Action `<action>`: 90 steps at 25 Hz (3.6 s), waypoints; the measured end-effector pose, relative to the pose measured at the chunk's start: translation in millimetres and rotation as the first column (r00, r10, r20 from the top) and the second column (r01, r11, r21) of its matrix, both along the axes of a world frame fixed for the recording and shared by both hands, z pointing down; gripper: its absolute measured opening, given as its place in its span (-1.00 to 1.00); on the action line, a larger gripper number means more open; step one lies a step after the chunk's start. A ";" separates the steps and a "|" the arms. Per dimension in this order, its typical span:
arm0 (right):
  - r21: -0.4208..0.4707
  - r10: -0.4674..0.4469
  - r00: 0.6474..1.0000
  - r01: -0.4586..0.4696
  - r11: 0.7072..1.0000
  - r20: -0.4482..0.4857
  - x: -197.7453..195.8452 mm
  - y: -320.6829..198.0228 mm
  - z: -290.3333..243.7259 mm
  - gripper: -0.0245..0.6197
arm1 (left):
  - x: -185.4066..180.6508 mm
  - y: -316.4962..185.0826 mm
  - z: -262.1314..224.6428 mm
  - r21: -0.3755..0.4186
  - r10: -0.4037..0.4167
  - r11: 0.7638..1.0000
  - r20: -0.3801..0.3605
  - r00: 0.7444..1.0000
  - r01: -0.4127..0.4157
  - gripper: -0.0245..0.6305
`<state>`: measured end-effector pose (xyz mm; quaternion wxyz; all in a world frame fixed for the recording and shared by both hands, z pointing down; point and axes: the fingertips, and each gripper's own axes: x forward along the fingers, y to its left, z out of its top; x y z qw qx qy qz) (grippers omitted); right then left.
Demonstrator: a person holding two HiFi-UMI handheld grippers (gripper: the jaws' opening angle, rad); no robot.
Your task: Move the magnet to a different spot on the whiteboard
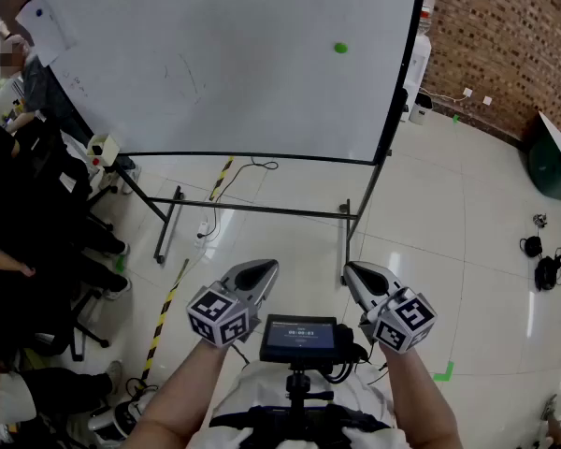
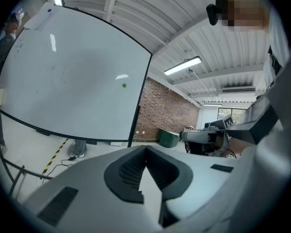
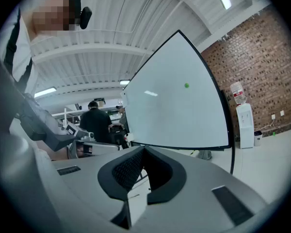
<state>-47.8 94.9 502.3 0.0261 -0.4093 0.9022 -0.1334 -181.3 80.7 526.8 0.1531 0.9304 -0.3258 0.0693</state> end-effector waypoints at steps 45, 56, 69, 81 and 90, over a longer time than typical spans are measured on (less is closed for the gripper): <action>0.026 -0.201 0.980 0.201 0.979 0.000 177.4 -169.7 -16.2 -0.83 | 181.8 -148.1 -23.1 0.041 -0.184 0.982 0.022 0.983 0.183 -0.84; 0.040 -0.229 0.973 0.229 0.973 -0.003 188.4 -206.0 -27.7 -0.83 | 207.5 -180.7 -43.2 0.074 -0.173 0.983 0.046 0.984 0.169 -0.84; 0.058 -0.175 0.985 0.174 0.983 0.008 193.5 -268.4 -51.7 -0.83 | 223.9 -260.8 -72.1 0.230 -0.110 0.971 0.159 0.981 0.072 -0.84; 0.097 -0.144 0.989 0.144 0.985 -0.007 190.7 -319.0 -83.2 -0.83 | 234.1 -339.8 -133.5 0.491 -0.165 0.869 0.421 0.892 -0.071 -0.83; 0.104 -0.139 0.990 0.139 0.985 -0.010 183.6 -348.7 -99.7 -0.83 | 227.2 -385.5 -183.6 0.604 -0.292 0.790 0.523 0.801 -0.107 -0.72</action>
